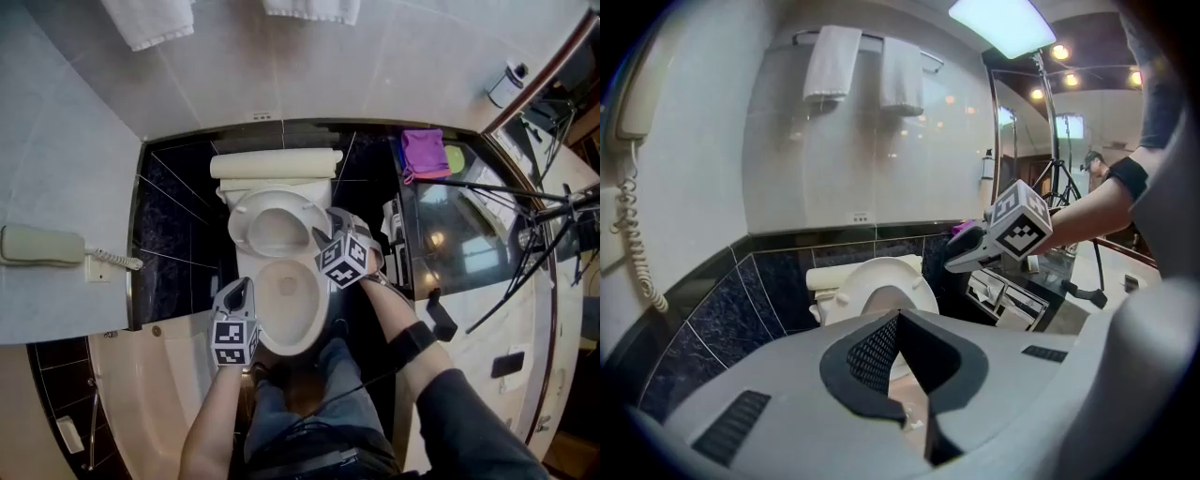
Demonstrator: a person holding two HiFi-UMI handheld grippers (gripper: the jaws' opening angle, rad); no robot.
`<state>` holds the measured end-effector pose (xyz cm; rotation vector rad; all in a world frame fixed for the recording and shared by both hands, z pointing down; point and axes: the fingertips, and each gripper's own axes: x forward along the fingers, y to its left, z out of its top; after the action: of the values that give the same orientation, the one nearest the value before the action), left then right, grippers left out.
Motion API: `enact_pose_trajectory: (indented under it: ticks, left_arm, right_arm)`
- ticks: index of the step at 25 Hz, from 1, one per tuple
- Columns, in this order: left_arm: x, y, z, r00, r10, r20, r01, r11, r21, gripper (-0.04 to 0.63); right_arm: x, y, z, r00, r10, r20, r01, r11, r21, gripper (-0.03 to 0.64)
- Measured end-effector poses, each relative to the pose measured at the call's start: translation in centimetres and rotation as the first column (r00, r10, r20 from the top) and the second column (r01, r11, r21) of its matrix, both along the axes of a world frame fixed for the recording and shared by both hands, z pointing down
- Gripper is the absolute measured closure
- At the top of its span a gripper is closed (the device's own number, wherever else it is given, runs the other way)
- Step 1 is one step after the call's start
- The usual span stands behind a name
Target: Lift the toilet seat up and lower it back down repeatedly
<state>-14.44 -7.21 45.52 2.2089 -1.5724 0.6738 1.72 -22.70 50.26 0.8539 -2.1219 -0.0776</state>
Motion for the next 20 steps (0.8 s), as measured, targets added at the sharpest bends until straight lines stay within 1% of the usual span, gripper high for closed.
enact_pose_trajectory:
  ticks: [5, 11, 13, 16, 18, 20]
  left_arm:
    - [-0.1, -1.6, 2.0, 1.0, -0.026, 0.005, 0.026, 1.0, -0.006, 0.595]
    - [0.0, -2.7, 4.3, 0.999, -0.053, -0.001, 0.053, 0.998, -0.024, 0.595]
    - [0.1, -2.8, 4.9, 0.998, -0.061, -0.008, 0.061, 0.997, -0.037, 0.595]
    - [0.3, -2.6, 5.7, 0.998, -0.068, -0.014, 0.067, 0.996, -0.053, 0.595]
    - [0.1, -2.3, 6.4, 0.997, -0.077, -0.012, 0.076, 0.996, -0.054, 0.595]
    - [0.1, -2.0, 6.9, 0.997, -0.079, -0.012, 0.078, 0.995, -0.063, 0.595]
  right_arm:
    - [-2.1, -4.4, 1.7, 0.997, -0.06, -0.051, 0.062, 0.997, 0.039, 0.377]
    - [-5.0, -6.8, 4.4, 0.985, -0.133, -0.108, 0.14, 0.988, 0.058, 0.381]
    - [-5.7, -7.6, 5.0, 0.981, -0.146, -0.128, 0.156, 0.985, 0.071, 0.411]
    - [-6.1, -8.6, 5.9, 0.978, -0.139, -0.158, 0.154, 0.984, 0.086, 0.45]
    - [-6.3, -8.8, 6.2, 0.974, -0.145, -0.175, 0.162, 0.983, 0.091, 0.498]
    - [-6.4, -8.8, 5.9, 0.973, -0.154, -0.175, 0.173, 0.98, 0.099, 0.5]
